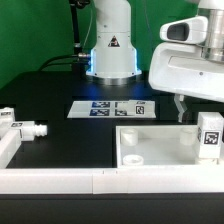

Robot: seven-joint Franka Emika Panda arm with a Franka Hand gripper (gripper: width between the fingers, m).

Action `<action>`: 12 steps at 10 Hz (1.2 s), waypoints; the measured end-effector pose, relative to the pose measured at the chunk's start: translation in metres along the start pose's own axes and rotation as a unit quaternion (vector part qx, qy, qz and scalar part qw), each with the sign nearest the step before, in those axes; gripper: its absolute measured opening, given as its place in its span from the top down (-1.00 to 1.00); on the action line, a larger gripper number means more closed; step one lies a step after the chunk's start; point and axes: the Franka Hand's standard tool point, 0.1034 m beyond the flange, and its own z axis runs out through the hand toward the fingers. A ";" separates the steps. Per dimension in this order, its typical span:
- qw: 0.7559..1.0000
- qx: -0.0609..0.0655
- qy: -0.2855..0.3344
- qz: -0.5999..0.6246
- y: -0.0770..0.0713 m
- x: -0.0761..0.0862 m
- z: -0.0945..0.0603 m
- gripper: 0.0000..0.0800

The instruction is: Assemble one leg

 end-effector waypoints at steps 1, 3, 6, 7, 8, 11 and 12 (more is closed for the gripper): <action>0.997 0.004 0.007 -0.074 -0.001 0.004 0.002 -0.62; 0.998 0.006 0.011 -0.061 0.001 0.006 0.005 -0.57; 1.000 0.007 0.011 0.004 0.001 0.006 0.005 -0.14; 0.999 0.007 0.010 0.033 0.000 0.006 0.005 0.29; 0.998 0.008 0.010 0.068 0.001 0.006 0.005 0.29; 0.976 0.006 0.014 0.219 0.000 0.005 0.006 0.29; 0.955 0.006 0.013 0.297 0.001 0.005 0.006 0.29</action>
Offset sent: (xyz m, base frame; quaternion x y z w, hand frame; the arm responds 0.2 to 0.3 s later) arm 0.0000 0.0000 0.0000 0.0000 0.0000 0.0000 1.0000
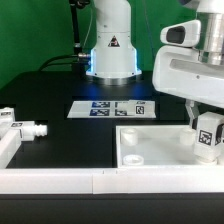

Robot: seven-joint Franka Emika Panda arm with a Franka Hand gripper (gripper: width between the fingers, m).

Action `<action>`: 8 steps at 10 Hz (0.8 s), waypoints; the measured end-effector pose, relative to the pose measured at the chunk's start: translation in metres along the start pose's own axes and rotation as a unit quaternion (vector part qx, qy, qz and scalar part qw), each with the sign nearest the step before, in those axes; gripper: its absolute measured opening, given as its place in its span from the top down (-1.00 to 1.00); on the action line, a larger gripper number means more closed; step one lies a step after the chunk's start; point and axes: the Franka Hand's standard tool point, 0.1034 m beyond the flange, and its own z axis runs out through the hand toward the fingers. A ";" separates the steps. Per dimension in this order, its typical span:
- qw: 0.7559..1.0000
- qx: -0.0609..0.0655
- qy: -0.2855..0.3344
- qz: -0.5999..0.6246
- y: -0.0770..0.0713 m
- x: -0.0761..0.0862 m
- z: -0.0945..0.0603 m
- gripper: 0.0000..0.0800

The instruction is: Assemble one leg

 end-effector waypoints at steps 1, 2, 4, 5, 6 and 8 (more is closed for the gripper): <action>0.995 -0.001 -0.011 0.100 0.001 0.000 0.000 0.29; 0.978 -0.003 -0.024 0.205 0.002 -0.001 0.000 0.29; 0.928 0.022 -0.067 0.366 0.002 0.000 0.002 0.29; 0.916 0.024 -0.067 0.394 0.000 -0.003 0.001 0.29; 0.920 0.025 -0.066 0.385 0.000 -0.003 0.001 0.29; 0.951 0.005 -0.067 0.303 0.002 -0.010 0.000 -0.25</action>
Offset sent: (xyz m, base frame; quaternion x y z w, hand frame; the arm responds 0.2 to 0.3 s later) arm 0.0199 0.0082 0.0029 0.1511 -0.1562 0.4397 0.8714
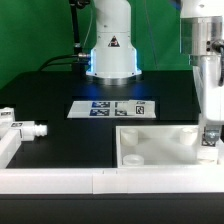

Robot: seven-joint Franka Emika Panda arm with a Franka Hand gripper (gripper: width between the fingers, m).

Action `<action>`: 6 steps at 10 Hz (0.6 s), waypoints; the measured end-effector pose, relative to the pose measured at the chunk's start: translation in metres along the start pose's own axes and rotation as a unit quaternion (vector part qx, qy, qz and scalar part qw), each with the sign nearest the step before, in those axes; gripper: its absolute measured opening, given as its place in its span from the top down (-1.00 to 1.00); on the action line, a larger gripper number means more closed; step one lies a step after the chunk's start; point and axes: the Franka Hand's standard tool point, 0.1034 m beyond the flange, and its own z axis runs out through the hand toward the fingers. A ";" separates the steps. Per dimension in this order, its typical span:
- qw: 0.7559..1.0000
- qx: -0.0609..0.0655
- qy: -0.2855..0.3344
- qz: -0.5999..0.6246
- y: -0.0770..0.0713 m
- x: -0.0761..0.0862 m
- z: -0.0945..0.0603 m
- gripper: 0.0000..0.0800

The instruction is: Assemble one leg

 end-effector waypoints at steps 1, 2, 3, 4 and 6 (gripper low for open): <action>0.996 0.004 -0.003 -0.089 -0.005 0.001 -0.003 -0.25; 0.982 0.004 -0.006 -0.189 -0.007 0.007 -0.003 -0.54; 0.970 0.005 -0.009 -0.242 -0.004 0.006 -0.001 -0.54; 0.963 0.006 -0.007 -0.268 0.001 0.005 0.003 -0.61; 0.948 0.007 -0.005 -0.317 -0.001 0.008 0.002 -0.62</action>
Offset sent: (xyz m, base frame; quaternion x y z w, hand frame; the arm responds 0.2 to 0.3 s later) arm -0.0416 0.0244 -0.0152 0.0255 -0.0564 -0.2035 0.9771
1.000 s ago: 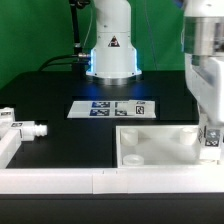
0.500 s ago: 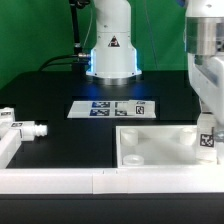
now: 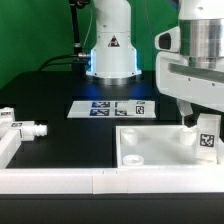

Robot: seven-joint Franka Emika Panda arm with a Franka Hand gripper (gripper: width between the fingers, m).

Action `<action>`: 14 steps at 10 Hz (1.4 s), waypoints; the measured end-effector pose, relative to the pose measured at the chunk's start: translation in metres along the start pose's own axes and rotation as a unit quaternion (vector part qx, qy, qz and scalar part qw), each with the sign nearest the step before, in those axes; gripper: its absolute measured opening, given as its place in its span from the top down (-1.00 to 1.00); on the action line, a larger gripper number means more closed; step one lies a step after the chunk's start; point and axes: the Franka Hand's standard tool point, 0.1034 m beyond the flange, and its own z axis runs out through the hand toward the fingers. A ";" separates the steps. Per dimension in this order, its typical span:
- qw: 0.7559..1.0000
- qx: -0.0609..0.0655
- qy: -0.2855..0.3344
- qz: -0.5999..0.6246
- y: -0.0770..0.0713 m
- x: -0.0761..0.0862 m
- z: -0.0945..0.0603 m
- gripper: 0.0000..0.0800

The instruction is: Assemble one leg

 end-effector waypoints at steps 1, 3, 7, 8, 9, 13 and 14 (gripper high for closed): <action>0.999 -0.001 0.001 -0.038 0.000 0.001 0.000 -0.62; 0.970 -0.004 0.016 -0.244 -0.004 0.001 -0.001 -0.62; 0.988 -0.003 0.016 -0.150 -0.003 0.001 -0.001 0.07; 0.992 -0.002 0.016 -0.129 -0.003 0.001 -0.001 0.29; 0.996 -0.002 0.016 -0.091 -0.003 0.001 -0.001 0.29; 0.979 0.005 0.000 0.203 -0.005 0.003 0.000 0.29; 0.953 0.012 -0.015 0.301 -0.005 0.003 0.000 0.29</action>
Offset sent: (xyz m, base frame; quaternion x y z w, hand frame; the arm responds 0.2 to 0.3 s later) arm 0.0000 0.0000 0.0000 0.0000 0.0000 0.0000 1.0000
